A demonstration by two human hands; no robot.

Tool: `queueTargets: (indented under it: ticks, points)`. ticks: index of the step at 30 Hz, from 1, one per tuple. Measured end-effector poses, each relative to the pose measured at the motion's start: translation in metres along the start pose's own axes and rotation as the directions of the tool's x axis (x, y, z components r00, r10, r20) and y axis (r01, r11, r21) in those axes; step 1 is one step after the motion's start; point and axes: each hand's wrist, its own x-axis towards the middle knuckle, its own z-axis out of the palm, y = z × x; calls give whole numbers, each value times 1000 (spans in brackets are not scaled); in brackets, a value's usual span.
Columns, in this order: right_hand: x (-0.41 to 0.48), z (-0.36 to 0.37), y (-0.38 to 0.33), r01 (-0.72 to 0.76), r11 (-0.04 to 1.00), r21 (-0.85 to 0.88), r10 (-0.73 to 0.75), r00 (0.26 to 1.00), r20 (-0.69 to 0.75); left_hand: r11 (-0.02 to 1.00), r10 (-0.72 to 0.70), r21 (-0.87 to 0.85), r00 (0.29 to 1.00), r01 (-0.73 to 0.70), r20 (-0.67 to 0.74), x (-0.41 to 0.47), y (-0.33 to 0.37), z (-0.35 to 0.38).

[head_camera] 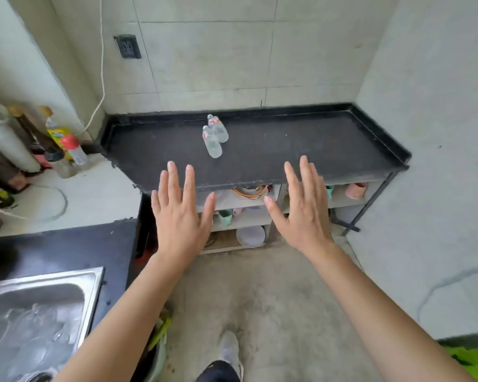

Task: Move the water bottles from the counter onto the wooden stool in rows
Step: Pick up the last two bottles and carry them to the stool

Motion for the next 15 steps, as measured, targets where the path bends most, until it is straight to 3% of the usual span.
queueTargets:
  ticks: [10,15]
  points:
    - [167,92,51,-69,997,-16,71,993,93,999,30,10,996,-31,80,203,-11,87]
    - [246,157,93,-58,998,-16,60,983,175,999,-30,41,992,25,126,278,-25,146]
